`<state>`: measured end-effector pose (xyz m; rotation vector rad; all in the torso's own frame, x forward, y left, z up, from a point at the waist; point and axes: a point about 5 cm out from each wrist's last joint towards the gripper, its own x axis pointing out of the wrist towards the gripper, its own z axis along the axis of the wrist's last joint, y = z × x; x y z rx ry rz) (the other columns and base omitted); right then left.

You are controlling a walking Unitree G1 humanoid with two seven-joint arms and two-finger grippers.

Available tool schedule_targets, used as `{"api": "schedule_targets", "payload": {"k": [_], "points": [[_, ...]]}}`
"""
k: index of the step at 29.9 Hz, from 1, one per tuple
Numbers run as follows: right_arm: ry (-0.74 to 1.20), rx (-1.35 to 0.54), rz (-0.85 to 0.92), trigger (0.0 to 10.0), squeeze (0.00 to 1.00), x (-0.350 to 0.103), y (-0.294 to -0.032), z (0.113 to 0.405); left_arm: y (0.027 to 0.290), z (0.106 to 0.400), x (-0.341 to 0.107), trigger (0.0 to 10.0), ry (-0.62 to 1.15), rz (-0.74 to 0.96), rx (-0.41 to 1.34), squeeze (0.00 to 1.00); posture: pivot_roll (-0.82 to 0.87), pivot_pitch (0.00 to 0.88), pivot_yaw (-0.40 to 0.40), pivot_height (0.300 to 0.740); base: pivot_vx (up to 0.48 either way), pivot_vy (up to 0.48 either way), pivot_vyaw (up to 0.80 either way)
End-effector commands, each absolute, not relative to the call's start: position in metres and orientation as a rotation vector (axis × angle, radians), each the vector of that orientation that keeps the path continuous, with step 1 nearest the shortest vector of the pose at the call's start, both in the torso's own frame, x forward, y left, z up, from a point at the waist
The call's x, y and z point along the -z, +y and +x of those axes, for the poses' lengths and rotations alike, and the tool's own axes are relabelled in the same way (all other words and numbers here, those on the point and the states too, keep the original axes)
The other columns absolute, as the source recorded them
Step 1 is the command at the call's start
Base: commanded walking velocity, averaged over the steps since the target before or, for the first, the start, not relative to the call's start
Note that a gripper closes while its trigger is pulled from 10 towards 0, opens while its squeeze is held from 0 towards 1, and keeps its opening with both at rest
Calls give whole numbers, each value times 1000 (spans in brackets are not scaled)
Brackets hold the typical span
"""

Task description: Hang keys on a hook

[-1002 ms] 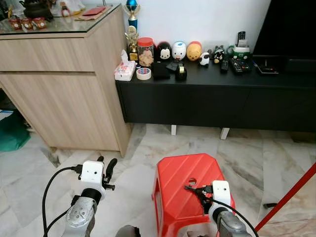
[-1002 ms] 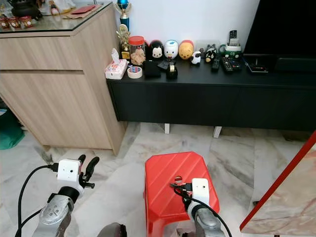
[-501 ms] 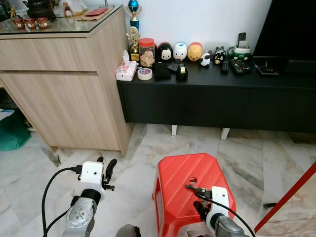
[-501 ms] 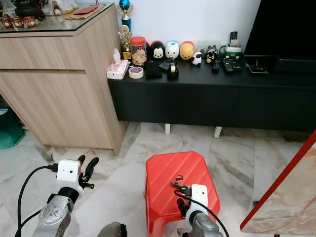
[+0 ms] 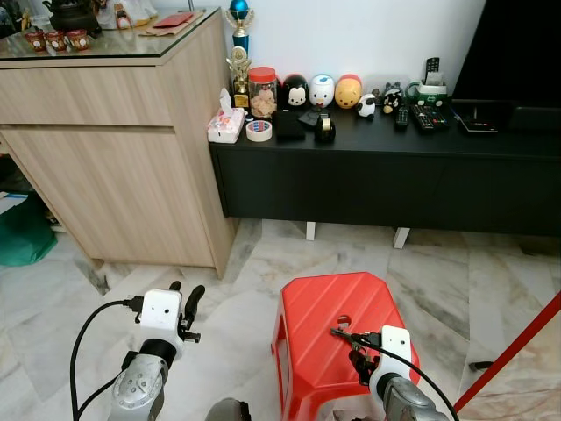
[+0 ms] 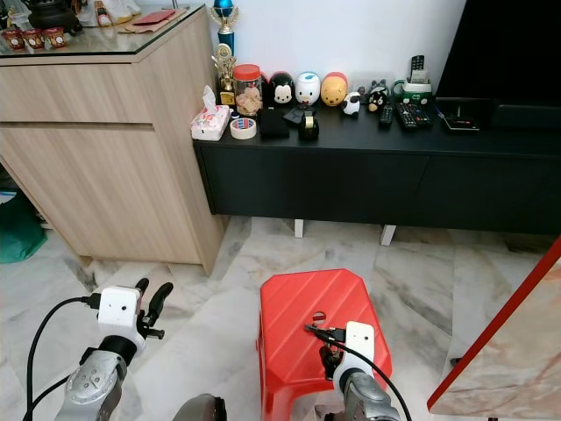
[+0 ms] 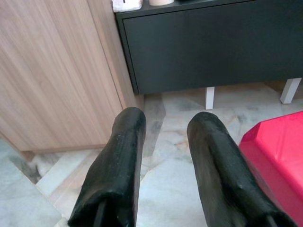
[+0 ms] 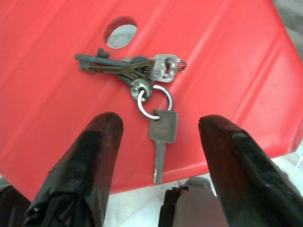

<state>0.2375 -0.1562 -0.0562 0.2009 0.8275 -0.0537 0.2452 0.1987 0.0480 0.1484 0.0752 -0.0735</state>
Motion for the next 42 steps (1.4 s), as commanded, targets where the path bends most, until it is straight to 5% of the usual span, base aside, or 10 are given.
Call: {"api": "schedule_targets", "payload": {"k": [1, 42], "points": [[821, 55, 193, 10000, 0, 54, -156, 241, 200, 244, -52, 10000, 69, 175, 82, 0, 82, 25, 18, 641, 0, 0, 0], [765, 72, 239, 10000, 0, 44, -150, 255, 198, 213, -76, 10000, 58, 197, 77, 0, 133, 171, 18, 641, 0, 0, 0]]}}
